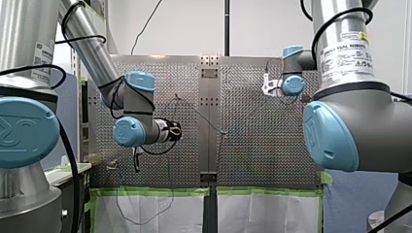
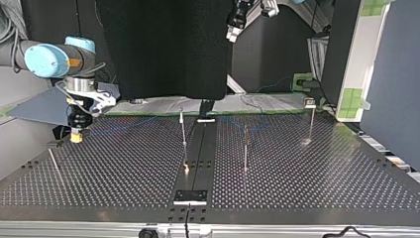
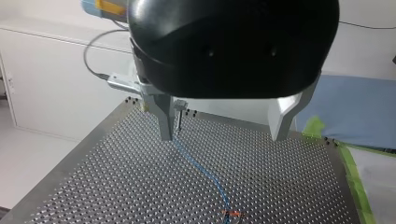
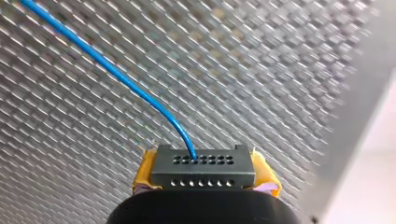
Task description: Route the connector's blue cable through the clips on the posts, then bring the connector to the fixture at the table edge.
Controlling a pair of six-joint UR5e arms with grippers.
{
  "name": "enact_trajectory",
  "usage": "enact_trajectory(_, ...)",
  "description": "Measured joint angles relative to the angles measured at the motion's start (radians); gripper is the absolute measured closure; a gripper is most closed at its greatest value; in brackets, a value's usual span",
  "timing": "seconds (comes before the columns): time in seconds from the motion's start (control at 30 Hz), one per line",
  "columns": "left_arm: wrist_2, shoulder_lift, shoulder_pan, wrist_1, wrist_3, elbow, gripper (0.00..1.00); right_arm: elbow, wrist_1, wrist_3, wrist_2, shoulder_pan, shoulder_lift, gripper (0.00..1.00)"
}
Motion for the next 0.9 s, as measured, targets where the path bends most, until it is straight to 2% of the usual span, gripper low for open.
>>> enact_trajectory(0.13,0.000,0.000,0.000,0.000,0.002,0.000,0.00,-0.014,0.036,-0.021,0.034,-0.023,-0.036,1.00)
enact_trajectory(0.27,0.000,0.004,0.000,-0.001,0.002,0.000,0.00,-0.017,0.070,-0.029,0.035,-0.054,-0.070,1.00)
enact_trajectory(0.43,0.000,0.007,0.000,-0.001,0.001,0.001,0.00,-0.018,0.098,-0.040,-0.002,-0.100,-0.094,1.00)
enact_trajectory(0.63,0.000,0.008,0.001,-0.001,0.001,0.002,0.00,-0.019,0.098,-0.037,-0.058,-0.155,-0.052,1.00)
enact_trajectory(0.77,0.000,0.008,0.003,-0.001,0.001,0.002,0.00,-0.019,0.090,-0.029,-0.088,-0.175,-0.022,1.00)
enact_trajectory(0.9,0.000,0.008,0.005,-0.001,0.001,0.003,0.00,-0.019,0.075,-0.009,-0.117,-0.183,0.004,1.00)
